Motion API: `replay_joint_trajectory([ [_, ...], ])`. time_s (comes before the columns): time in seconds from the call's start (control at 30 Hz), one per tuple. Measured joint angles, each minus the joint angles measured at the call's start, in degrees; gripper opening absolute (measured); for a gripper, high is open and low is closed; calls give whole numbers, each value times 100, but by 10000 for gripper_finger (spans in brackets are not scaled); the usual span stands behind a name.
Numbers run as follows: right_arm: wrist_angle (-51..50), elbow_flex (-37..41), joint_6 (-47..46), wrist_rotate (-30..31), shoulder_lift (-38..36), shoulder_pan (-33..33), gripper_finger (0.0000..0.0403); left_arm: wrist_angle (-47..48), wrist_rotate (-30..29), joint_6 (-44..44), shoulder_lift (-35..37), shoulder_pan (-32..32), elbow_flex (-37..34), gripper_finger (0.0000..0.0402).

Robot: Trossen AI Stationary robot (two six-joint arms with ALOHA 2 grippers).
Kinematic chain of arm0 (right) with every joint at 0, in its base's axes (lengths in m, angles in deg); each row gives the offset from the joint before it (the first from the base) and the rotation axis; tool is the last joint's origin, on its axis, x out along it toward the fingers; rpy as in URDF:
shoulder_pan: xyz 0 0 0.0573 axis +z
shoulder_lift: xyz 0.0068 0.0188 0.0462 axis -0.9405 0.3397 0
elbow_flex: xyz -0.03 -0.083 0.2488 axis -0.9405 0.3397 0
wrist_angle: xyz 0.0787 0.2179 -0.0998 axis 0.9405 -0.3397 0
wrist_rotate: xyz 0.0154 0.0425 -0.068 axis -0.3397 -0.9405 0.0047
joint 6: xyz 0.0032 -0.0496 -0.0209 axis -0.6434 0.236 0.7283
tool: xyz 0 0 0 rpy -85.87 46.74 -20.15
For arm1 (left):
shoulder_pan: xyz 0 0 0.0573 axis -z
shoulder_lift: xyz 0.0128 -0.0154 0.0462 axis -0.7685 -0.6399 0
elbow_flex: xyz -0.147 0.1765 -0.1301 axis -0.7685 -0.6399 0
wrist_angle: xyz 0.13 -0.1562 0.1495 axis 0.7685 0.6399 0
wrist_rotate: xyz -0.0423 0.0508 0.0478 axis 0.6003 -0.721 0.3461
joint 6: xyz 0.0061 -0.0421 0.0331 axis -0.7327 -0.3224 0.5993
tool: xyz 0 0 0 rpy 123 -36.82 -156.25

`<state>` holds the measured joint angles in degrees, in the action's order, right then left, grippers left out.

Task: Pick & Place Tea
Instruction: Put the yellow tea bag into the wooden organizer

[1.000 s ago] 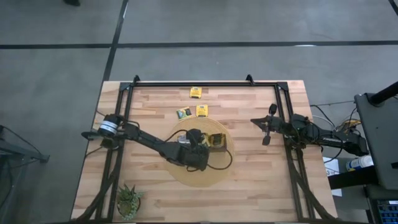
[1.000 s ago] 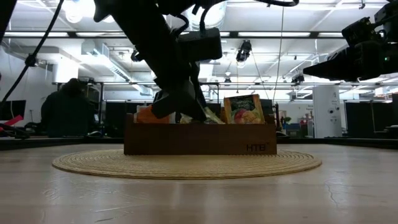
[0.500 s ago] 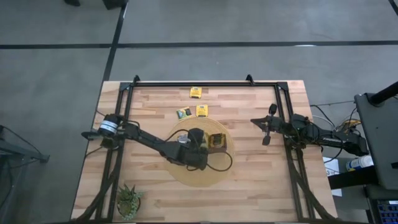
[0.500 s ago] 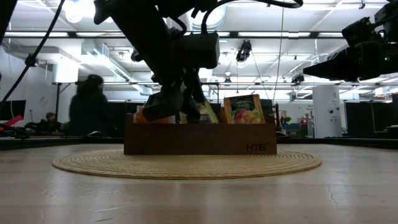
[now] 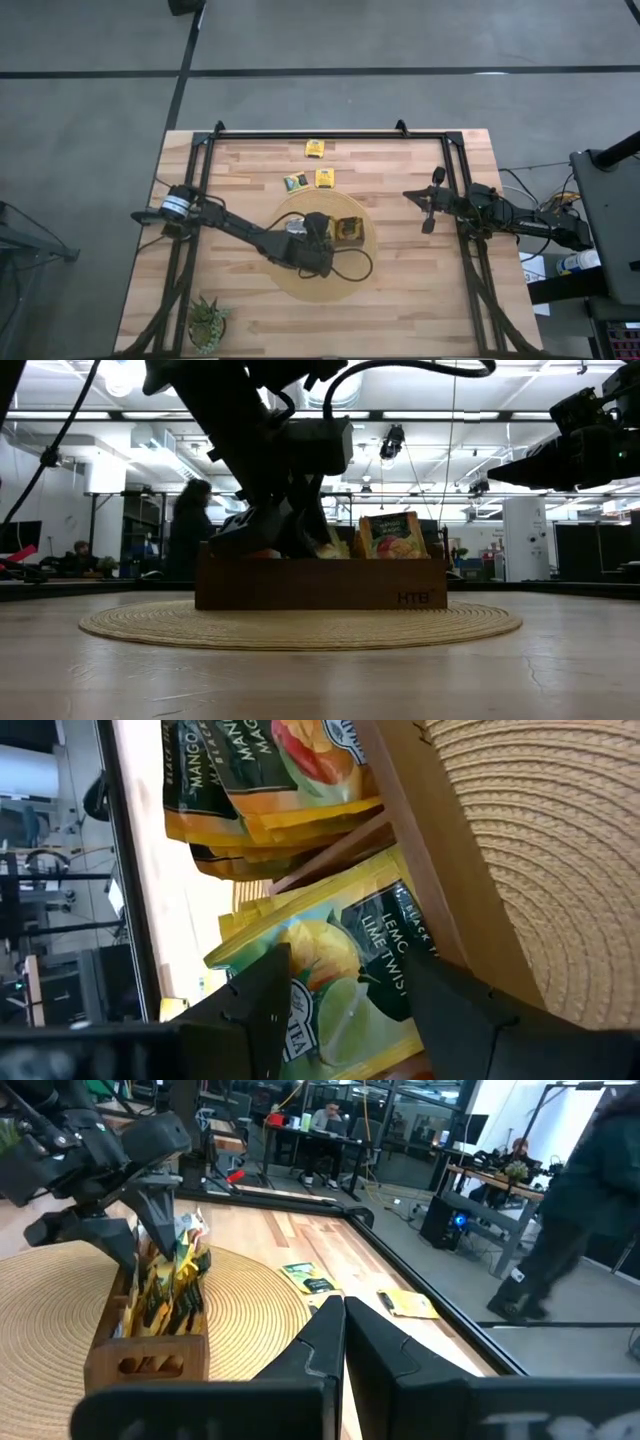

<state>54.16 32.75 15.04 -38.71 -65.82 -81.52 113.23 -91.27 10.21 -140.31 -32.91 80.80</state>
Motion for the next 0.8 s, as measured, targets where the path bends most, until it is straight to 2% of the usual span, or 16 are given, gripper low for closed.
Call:
replay_joint_trajectory([
  [0.47,0,0,0,0,-1,1,9,319,14,-26,13,113,616,188],
  [0.53,0,0,0,0,-1,0,9,335,-336,-25,13,110,622,188],
  [0.7,0,0,0,0,-1,1,9,344,-1630,-21,15,33,617,188],
  [0.8,0,0,-1,0,-1,1,9,344,-1937,-120,15,-45,614,188],
])
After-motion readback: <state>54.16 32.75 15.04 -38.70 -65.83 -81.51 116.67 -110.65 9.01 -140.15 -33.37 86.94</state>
